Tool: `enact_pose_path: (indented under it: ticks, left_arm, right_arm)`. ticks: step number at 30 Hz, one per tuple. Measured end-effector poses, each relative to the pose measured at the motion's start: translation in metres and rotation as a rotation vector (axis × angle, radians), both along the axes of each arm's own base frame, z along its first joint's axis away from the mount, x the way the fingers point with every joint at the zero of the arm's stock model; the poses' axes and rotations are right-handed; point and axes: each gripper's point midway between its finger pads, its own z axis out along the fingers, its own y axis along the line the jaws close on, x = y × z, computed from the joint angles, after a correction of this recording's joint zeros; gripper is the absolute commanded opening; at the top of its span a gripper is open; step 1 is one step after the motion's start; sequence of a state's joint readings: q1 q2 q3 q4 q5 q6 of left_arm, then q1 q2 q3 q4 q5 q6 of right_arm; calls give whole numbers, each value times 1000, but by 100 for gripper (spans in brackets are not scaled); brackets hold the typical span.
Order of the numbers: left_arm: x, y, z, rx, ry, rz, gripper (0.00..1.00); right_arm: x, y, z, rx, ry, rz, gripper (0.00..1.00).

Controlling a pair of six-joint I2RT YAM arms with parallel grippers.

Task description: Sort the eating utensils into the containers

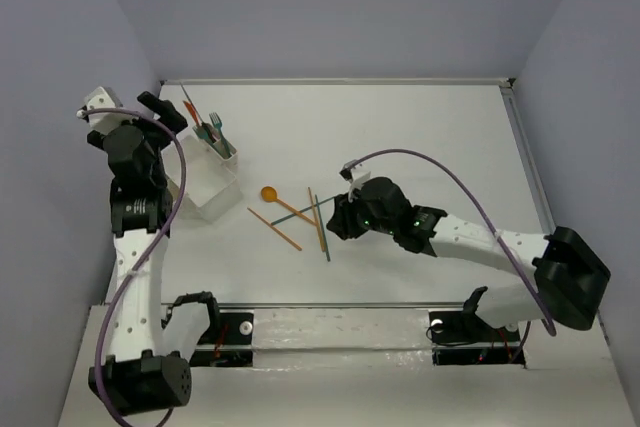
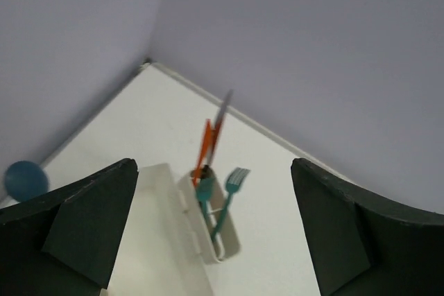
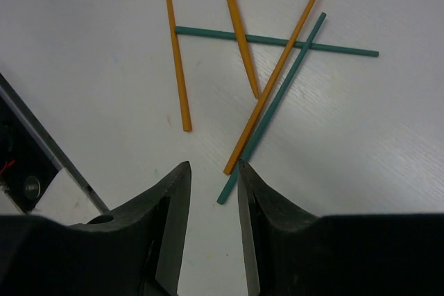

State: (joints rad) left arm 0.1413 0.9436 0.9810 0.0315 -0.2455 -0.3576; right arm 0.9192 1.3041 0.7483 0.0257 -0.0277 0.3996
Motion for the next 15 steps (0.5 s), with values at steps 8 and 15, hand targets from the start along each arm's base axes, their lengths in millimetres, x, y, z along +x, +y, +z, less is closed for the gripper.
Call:
enact_pose_path:
  ticks: [8, 15]
  left_arm:
    - [-56, -104, 23, -80, -159, -509, 99]
    - [-92, -160, -24, -116, -86, -789, 99]
  right_arm:
    - [42, 55, -27, -134, 0, 67, 36]
    - [69, 87, -51, -225, 9, 108, 36]
